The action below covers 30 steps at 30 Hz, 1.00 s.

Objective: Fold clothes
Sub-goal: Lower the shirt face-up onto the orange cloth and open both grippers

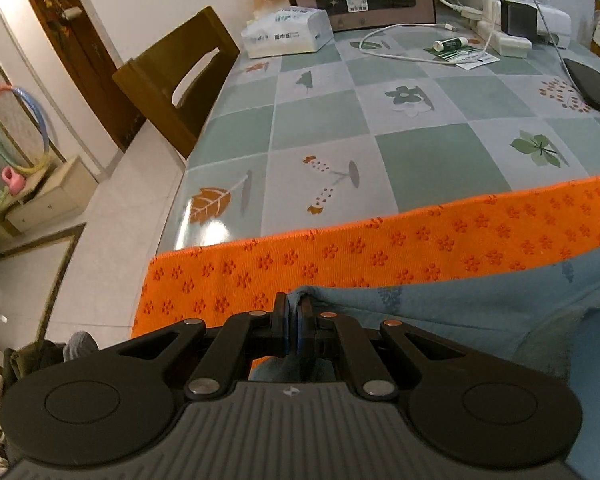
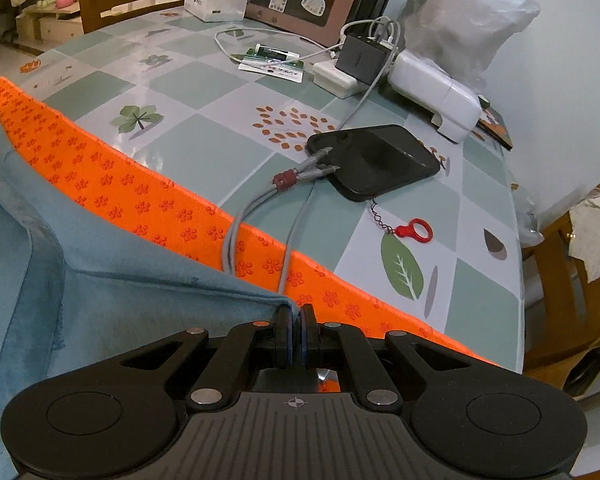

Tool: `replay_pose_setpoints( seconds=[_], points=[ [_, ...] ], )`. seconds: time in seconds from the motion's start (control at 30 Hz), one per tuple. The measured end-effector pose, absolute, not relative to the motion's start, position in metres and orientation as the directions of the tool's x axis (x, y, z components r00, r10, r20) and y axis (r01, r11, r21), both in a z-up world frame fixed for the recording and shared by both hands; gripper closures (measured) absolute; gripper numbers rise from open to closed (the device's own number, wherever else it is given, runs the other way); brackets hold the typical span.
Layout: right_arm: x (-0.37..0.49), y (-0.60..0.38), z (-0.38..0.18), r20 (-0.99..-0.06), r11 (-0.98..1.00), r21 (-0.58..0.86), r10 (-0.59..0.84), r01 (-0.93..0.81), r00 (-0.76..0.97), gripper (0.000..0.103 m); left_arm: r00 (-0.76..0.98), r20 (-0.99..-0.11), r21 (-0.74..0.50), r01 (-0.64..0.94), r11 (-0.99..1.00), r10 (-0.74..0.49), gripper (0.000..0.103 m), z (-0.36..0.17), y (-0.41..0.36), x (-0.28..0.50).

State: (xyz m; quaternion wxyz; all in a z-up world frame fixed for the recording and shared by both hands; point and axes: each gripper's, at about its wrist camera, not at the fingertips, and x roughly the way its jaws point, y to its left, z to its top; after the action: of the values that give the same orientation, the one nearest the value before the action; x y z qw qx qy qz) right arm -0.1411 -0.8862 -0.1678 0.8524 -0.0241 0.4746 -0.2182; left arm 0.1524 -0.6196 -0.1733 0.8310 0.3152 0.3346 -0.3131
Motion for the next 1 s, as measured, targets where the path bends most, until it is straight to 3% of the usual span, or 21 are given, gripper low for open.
replay_pose_setpoints(
  seconds=[0.13, 0.27, 0.3, 0.67, 1.0],
  points=[
    [-0.140, -0.885, -0.167, -0.795, 0.901, -0.282, -0.412, 0.331, 0.445, 0.089, 0.529, -0.757, 0.217, 0.758, 0.616, -0.384, 0.090, -0.162, -0.613, 0.159],
    [-0.142, -0.885, -0.150, -0.805, 0.914, -0.250, -0.379, 0.318, 0.456, 0.069, 0.531, -0.702, 0.137, 0.754, 0.642, -0.474, 0.047, -0.124, -0.598, 0.164],
    [-0.143, -0.885, -0.143, -0.803, 0.916, -0.246, -0.376, 0.318, 0.462, 0.065, 0.535, -0.691, 0.131, 0.754, 0.643, -0.486, 0.044, -0.113, -0.594, 0.164],
    [-0.188, -0.835, -0.033, -0.739, 0.928, -0.172, -0.344, 0.332, 0.579, 0.060, 0.585, -0.602, 0.156, 0.753, 0.639, -0.543, 0.044, 0.000, -0.528, 0.117],
    [-0.255, -0.721, 0.028, -0.675, 0.927, -0.136, -0.346, 0.351, 0.652, 0.059, 0.578, -0.575, 0.164, 0.774, 0.611, -0.579, 0.044, 0.034, -0.421, 0.051]
  ],
)
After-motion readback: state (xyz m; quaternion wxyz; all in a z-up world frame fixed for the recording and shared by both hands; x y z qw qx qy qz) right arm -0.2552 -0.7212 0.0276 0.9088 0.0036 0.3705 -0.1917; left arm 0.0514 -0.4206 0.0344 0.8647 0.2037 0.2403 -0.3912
